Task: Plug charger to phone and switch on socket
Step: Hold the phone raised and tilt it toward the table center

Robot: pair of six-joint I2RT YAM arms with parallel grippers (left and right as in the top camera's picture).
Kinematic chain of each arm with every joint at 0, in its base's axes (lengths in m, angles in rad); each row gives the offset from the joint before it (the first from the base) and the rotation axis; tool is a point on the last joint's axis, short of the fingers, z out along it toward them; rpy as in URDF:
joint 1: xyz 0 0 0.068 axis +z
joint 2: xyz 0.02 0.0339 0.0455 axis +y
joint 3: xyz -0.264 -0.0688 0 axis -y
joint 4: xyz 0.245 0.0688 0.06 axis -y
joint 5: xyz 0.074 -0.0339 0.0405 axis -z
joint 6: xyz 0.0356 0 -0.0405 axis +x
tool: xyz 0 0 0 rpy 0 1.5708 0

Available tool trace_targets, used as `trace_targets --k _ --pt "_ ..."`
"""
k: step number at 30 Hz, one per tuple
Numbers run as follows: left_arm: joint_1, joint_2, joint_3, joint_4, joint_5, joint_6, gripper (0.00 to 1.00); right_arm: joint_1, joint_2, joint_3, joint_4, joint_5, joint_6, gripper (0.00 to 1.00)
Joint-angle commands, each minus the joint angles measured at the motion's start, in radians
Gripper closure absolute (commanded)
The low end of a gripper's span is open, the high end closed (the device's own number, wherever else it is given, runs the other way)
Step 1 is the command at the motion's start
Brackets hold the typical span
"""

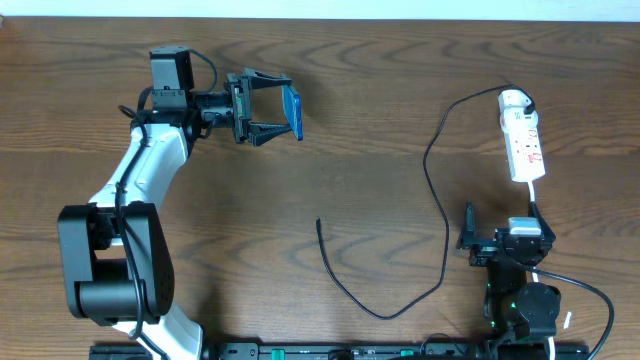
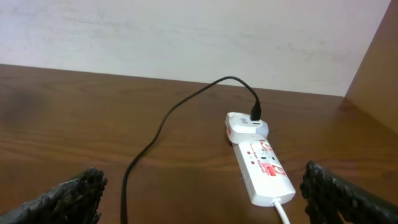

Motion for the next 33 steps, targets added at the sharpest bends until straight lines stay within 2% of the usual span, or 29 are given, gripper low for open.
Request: trace_targets --k 1,13,20,33 --pt "0.000 -0.029 0.006 0.006 0.022 0.032 0.93 0.010 -0.005 -0.001 -0.003 -0.003 -0.014 0.01" --pt "0.000 -0.029 0.006 0.055 0.013 0.140 0.93 0.010 -0.005 -0.001 -0.003 -0.003 -0.014 0.01" --pt "0.000 -0.029 0.006 0.055 0.014 0.332 0.92 0.010 -0.005 -0.001 -0.002 -0.003 -0.014 0.01" --pt "0.000 -0.029 0.006 0.058 -0.017 0.587 0.93 0.010 -0.005 -0.001 -0.002 -0.003 0.016 0.01"
